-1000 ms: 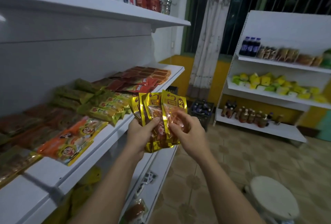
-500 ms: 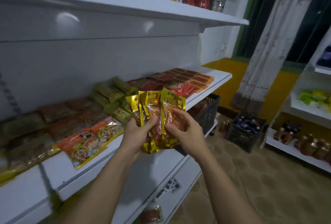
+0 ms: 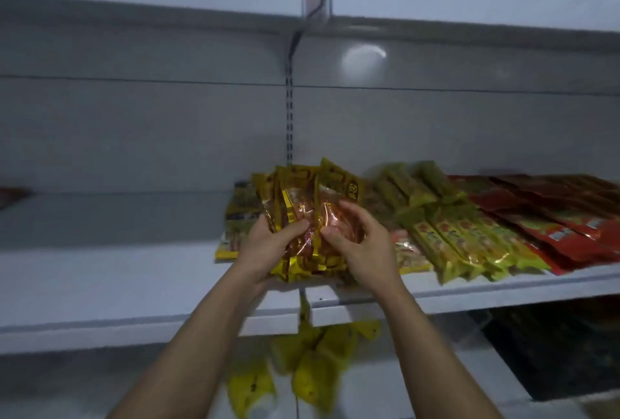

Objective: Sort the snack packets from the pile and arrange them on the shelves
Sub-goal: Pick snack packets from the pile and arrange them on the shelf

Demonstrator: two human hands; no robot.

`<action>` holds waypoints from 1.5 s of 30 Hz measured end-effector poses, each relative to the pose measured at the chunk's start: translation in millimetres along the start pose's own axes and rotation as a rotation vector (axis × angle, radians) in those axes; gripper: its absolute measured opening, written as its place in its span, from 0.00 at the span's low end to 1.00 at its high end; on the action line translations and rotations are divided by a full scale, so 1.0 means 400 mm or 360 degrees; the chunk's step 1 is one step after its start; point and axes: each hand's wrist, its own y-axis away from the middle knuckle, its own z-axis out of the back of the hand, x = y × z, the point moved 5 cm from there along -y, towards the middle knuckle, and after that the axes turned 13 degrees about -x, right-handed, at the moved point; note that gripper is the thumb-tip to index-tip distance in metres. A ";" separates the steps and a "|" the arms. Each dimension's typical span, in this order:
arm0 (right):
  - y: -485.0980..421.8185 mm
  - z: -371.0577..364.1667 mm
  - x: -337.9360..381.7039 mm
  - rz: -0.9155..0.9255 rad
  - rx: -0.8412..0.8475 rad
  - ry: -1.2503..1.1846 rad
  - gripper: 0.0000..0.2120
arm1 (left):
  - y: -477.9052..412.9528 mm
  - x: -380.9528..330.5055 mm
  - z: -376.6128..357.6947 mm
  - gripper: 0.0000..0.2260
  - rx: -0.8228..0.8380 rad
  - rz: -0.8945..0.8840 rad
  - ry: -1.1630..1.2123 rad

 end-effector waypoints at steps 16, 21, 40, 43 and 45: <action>-0.066 -0.762 0.167 0.0236 0.0429 0.0632 0.18 | -0.340 -0.158 0.714 0.12 -0.0613 -0.0242 -0.0183; -0.127 -0.871 0.152 0.0292 0.0424 0.1242 0.15 | -0.458 -0.159 0.806 0.12 -0.0587 -0.0233 -0.0366; -0.069 -0.926 0.126 0.0586 0.0292 0.1519 0.22 | -0.494 -0.115 0.825 0.16 -0.0476 -0.0177 -0.0283; -0.074 -0.954 0.171 0.0501 0.0328 0.1047 0.22 | -0.487 -0.119 0.824 0.15 -0.0434 -0.0148 -0.0219; -0.072 -0.989 0.186 0.0339 0.0574 0.0895 0.26 | -0.477 -0.127 0.821 0.15 -0.0388 -0.0150 -0.0181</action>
